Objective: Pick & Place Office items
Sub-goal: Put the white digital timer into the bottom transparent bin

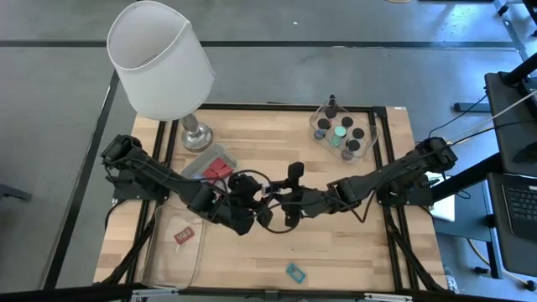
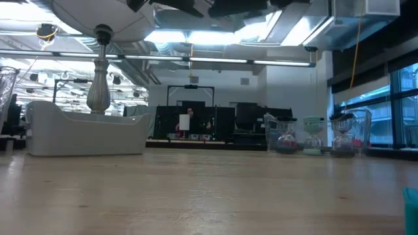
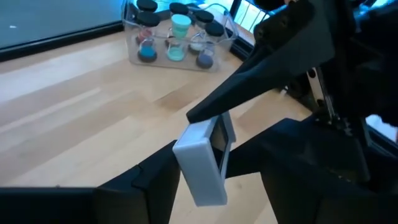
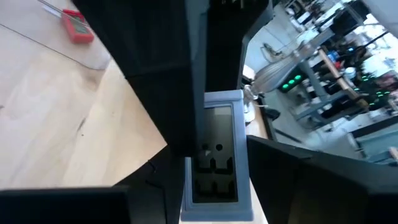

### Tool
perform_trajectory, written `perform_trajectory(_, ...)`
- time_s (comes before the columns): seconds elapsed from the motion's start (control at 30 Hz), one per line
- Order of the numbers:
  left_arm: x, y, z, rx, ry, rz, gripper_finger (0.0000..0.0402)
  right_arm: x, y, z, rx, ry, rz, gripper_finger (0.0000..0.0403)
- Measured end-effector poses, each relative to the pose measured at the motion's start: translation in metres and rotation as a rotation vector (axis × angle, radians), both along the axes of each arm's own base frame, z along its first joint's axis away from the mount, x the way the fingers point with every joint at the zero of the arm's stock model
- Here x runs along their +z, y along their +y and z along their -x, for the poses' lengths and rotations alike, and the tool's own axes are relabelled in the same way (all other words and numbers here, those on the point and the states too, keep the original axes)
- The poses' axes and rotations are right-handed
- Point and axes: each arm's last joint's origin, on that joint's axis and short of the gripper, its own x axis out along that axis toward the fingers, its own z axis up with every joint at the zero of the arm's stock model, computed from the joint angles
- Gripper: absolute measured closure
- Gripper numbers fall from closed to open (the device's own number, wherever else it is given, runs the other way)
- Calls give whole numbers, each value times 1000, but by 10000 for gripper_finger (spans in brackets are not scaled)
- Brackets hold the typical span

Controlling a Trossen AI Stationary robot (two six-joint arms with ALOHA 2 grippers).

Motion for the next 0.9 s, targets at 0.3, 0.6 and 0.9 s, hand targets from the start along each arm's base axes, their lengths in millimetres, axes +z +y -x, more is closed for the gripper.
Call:
perform_trajectory(0.3, 4, -7, 3, -15, -30, 25, 256, 2, 13, 5, 18, -7, 63, 257)
perform_trajectory(0.6, 10, -15, 9, -32, -74, 57, 329, 5, 21, 8, 38, -21, 87, 257)
perform_trajectory(0.9, 12, -17, 9, -51, -86, 66, 337, 6, 26, 11, 42, -31, 105, 250)
